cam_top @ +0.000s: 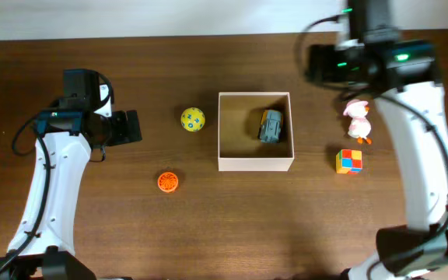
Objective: Pack container
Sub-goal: 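Carry the truck into the white box and release it, then grasp the white duck toy with the right gripper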
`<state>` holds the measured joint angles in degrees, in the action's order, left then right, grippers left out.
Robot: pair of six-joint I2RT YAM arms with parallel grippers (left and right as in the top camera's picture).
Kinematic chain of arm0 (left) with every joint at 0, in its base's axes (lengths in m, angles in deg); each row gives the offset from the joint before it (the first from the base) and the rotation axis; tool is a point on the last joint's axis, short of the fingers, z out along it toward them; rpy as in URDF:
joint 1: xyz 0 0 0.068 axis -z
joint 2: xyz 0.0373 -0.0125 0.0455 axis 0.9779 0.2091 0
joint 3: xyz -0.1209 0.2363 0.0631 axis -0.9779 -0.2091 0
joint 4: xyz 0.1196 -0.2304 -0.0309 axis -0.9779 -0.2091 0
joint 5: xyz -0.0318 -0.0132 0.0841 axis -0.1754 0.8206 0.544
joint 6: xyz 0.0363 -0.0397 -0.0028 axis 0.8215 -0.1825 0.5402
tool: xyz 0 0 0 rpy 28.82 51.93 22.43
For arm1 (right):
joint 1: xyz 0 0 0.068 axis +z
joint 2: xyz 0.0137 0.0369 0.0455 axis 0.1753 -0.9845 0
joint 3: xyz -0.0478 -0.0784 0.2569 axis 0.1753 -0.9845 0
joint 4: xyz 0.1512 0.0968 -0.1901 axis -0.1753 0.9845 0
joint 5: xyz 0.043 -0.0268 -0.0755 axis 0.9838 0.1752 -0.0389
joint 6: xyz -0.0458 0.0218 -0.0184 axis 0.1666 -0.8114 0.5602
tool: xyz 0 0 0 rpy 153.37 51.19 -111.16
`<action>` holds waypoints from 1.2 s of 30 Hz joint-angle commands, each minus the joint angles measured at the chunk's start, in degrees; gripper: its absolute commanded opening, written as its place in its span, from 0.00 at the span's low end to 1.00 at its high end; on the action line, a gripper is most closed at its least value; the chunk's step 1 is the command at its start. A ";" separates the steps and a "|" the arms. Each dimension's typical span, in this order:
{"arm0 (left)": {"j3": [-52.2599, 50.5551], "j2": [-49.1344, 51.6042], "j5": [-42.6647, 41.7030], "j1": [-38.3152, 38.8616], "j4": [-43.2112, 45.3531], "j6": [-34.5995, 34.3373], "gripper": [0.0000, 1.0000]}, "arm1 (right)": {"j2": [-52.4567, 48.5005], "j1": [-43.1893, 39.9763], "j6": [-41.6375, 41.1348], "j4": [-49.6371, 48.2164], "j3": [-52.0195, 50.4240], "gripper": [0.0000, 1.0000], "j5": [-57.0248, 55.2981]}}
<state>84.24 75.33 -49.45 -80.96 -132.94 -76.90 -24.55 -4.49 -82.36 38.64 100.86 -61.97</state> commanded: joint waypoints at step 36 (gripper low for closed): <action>1.01 0.26 0.39 -0.28 -0.02 0.74 0.99 | -28.63 -17.20 8.57 1.09 -9.40 0.13 5.88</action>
<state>84.24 75.33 -49.47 -80.96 -132.92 -76.92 -53.01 -21.89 -74.12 39.21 91.50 -56.87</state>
